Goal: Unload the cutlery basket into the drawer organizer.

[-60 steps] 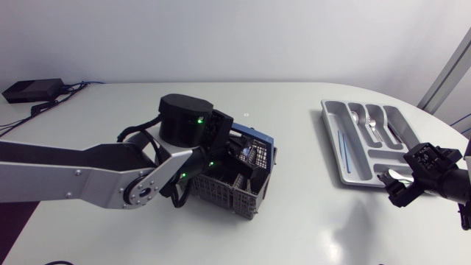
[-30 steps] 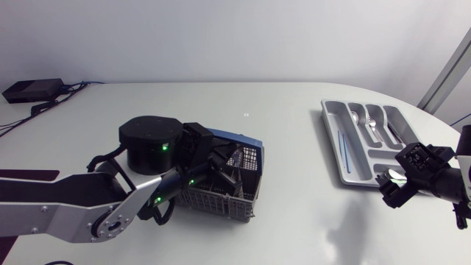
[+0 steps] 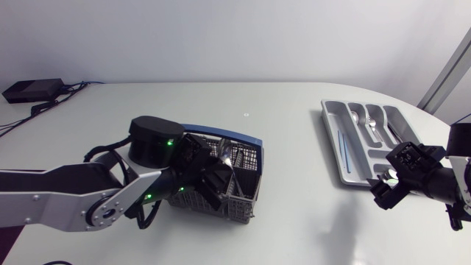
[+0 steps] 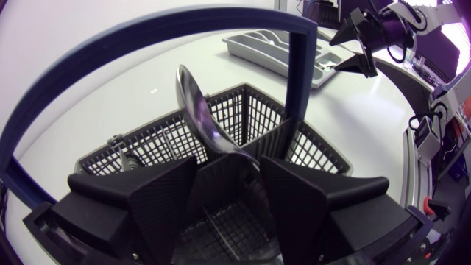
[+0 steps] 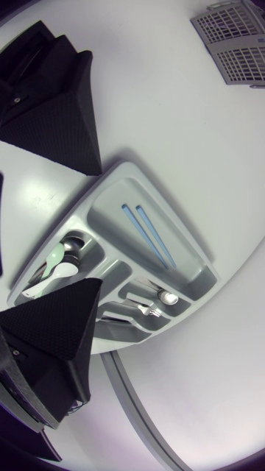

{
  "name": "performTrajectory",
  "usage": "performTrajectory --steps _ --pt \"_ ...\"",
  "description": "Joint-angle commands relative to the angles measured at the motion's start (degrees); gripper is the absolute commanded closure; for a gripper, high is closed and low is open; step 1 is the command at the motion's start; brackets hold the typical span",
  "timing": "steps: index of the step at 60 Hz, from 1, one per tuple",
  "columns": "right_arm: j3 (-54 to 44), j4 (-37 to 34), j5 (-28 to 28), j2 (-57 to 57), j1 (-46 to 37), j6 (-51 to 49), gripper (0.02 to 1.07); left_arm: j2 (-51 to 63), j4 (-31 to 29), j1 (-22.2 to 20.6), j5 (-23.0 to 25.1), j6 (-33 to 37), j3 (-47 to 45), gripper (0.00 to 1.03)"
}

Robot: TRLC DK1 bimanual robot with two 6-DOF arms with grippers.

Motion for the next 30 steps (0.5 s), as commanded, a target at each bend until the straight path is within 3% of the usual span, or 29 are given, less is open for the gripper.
performTrajectory --steps 1,9,18,30 --pt "1.6 -2.6 0.3 -2.4 2.2 2.7 0.07 -4.6 -3.0 0.1 0.1 2.4 -2.0 0.26" --pt "5.0 -8.4 0.8 -4.6 10.8 8.1 0.07 -15.4 -14.8 0.5 0.1 5.5 -2.1 0.27" --pt "9.5 -11.4 3.0 -3.9 22.9 16.4 0.07 -22.4 -26.7 0.7 0.3 8.8 -2.0 0.4" --pt "15.9 -11.0 3.0 3.4 35.4 25.8 0.14 -26.8 -32.4 2.8 1.1 12.6 -6.9 0.58"
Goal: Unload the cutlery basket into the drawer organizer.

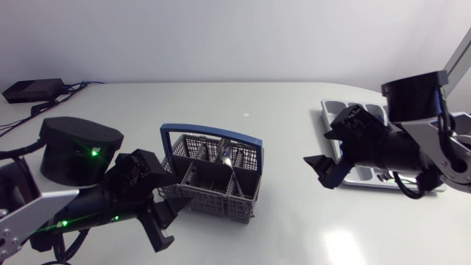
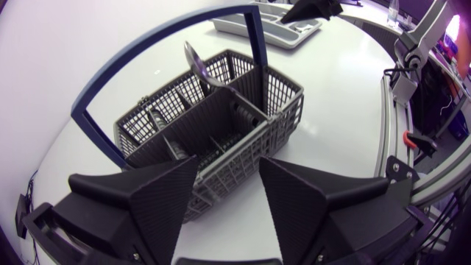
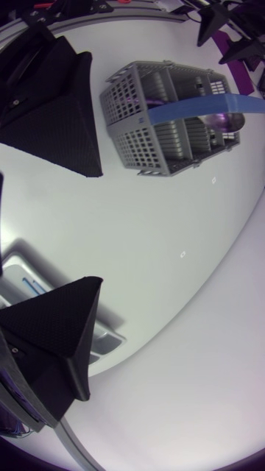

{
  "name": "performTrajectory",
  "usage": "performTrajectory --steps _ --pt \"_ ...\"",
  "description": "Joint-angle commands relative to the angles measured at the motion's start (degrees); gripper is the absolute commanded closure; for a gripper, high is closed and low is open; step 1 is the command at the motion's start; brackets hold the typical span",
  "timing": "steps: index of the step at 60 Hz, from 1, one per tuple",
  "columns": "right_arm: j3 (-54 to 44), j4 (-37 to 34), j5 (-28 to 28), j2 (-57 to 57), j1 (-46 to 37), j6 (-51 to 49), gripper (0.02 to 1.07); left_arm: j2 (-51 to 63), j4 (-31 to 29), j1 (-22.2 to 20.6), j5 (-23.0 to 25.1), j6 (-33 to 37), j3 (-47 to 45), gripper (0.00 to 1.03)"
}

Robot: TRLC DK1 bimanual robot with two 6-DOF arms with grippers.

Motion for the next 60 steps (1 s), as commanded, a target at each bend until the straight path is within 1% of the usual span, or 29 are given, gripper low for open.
performTrajectory --steps 1,5,9,10,13,17,19,22,24,30,40,44,50,60 --pt "2.5 0.5 0.2 4.5 3.2 5.1 0.17 -1.1 -1.4 1.2 0.6 3.0 -3.8 0.61" --pt "4.2 1.6 -0.2 7.5 4.6 6.9 0.25 -1.5 -1.4 2.4 0.9 4.0 -4.9 0.69" --pt "5.8 2.0 -1.5 9.9 5.5 8.3 0.36 -1.5 -1.1 3.9 1.6 5.3 -6.0 0.77" --pt "6.2 2.1 -2.2 10.5 5.6 8.8 0.41 -1.5 -0.9 4.4 1.8 5.8 -6.3 0.79" --pt "6.9 2.2 -3.4 11.5 5.8 9.5 0.52 -1.5 -0.1 5.8 2.4 6.5 -7.1 0.82" --pt "8.3 2.2 -5.6 12.8 5.8 10.1 0.68 -1.1 2.8 7.7 2.5 8.0 -8.9 0.88" --pt "9.0 1.9 -6.6 13.2 5.8 10.4 0.74 -0.7 4.1 8.5 2.5 8.6 -9.5 0.88" --pt "10.7 1.2 -8.7 14.2 5.7 11.3 0.87 0.7 6.1 10.1 2.5 9.2 -9.9 0.91" --pt "11.5 0.7 -9.5 14.6 5.5 11.4 0.9 1.4 6.7 10.7 2.5 9.4 -9.9 0.92" --pt "15.1 -1.3 -14.0 16.7 5.2 13.2 0.91 3.8 9.3 12.6 3.1 9.9 -9.9 0.92" --pt "18.6 -4.2 -18.5 20.5 6.4 15.0 0.92 7.9 13.9 15.2 3.6 10.5 -9.9 0.92" --pt "18.3 -5.6 -20.4 21.0 7.7 14.7 0.92 10.8 17.4 16.0 3.7 10.5 -9.1 0.92" --pt "17.3 -7.2 -20.8 19.9 9.4 14.3 0.92 14.4 20.2 16.5 3.7 10.5 -7.7 0.92" --pt "14.7 -10.0 -21.4 15.8 12.5 14.3 0.93 21.7 24.6 18.6 5.3 10.5 -3.3 0.92"
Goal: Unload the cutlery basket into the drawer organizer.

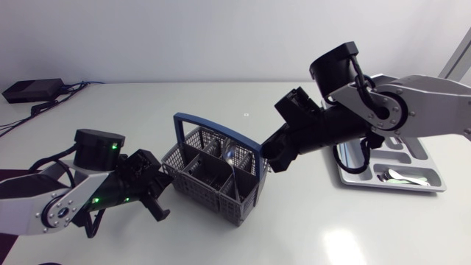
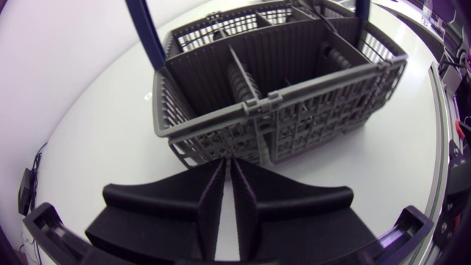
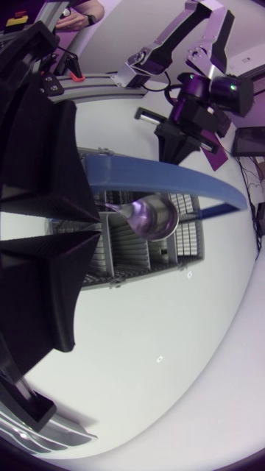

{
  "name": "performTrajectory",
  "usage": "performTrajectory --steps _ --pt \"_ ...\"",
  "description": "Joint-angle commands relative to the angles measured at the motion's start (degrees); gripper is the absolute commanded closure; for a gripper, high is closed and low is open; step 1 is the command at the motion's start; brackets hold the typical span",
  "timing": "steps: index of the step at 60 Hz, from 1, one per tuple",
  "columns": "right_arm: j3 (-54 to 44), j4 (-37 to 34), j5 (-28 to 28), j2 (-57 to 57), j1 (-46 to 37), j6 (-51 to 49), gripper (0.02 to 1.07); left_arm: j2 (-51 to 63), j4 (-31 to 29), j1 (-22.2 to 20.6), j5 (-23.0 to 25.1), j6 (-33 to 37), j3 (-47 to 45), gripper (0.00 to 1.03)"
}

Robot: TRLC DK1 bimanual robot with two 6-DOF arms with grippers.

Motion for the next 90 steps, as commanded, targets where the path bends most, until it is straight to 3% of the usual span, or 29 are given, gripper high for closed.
performTrajectory --steps 1,22,27,31,35,39,49,60,71,90 --pt "-2.3 -2.1 -0.9 -2.4 2.3 0.8 0.93 4.1 1.9 1.0 1.1 1.4 3.4 0.92" --pt "-6.5 -5.3 0.5 -7.6 11.0 2.9 0.93 17.9 6.0 1.2 1.4 0.7 15.4 0.91" --pt "-7.3 -5.0 2.1 -9.3 10.5 2.8 0.89 18.5 5.9 1.7 1.5 0.7 16.0 0.83" --pt "-7.9 -4.5 4.6 -10.9 8.5 1.4 0.64 17.3 4.6 2.6 2.8 0.7 15.7 0.74" --pt "-8.0 -4.4 4.7 -11.3 6.1 -0.6 0.32 13.8 2.2 3.3 4.0 0.9 14.7 0.62" --pt "-8.0 -3.5 4.7 -10.7 4.5 -2.1 0.18 10.9 -0.4 3.7 4.4 1.1 14.2 0.55" --pt "-7.3 0.4 4.7 -7.1 3.5 -4.7 0.17 0.4 -9.0 3.4 5.7 1.1 13.1 0.4" --pt "-5.4 5.4 4.7 -1.8 3.4 -6.7 0.17 -9.9 -17.9 -0.3 5.8 0.7 12.4 0.35" --pt "-3.0 6.6 3.7 1.1 3.5 -8.0 0.18 -15.5 -22.8 -3.3 5.7 -0.7 12.5 0.35" --pt "0.1 8.1 1.6 4.0 4.9 -5.9 0.54 -18.0 -24.2 -4.8 5.7 -1.6 12.2 0.35"
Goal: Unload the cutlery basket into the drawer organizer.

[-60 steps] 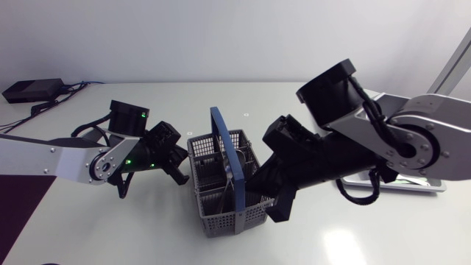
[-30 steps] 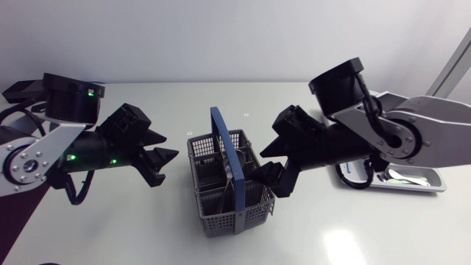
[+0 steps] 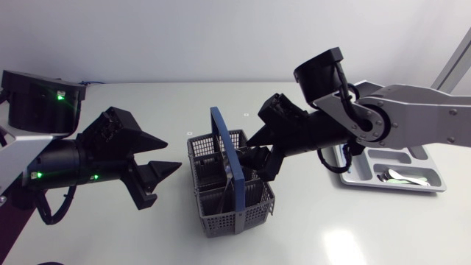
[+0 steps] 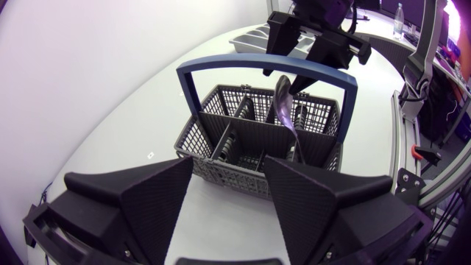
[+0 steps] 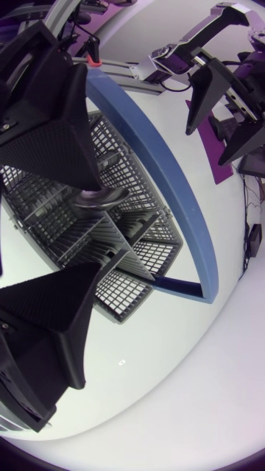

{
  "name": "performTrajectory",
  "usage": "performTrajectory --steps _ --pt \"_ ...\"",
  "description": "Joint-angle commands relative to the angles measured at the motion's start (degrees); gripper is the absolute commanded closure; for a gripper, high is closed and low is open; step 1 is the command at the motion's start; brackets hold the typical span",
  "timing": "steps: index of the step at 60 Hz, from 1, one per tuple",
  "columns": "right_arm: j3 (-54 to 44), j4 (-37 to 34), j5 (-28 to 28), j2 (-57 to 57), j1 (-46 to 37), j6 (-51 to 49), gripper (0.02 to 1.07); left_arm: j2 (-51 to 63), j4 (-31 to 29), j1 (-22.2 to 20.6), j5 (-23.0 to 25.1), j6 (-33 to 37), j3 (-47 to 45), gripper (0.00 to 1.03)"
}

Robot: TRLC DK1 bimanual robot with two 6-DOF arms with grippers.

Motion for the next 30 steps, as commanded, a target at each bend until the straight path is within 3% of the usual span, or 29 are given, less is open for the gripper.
performTrajectory --steps 1,12,22,30 --pt "1.2 0.5 -0.9 2.3 0.7 0.8 0.58 -1.1 -0.5 -0.5 0.4 -1.1 -1.6 0.35" --pt "2.3 0.5 -3.9 5.4 0.7 2.4 0.92 -1.9 -0.5 -1.1 0.5 -1.8 -2.1 0.35" --pt "1.8 1.5 -8.4 5.0 -0.5 3.7 1.01 -2.4 -0.5 -1.5 0.5 -2.4 -2.2 0.35" --pt "0.7 2.0 -10.0 3.0 -1.7 4.6 1.01 -2.6 -0.5 -2.2 0.5 -2.8 -2.8 0.35"
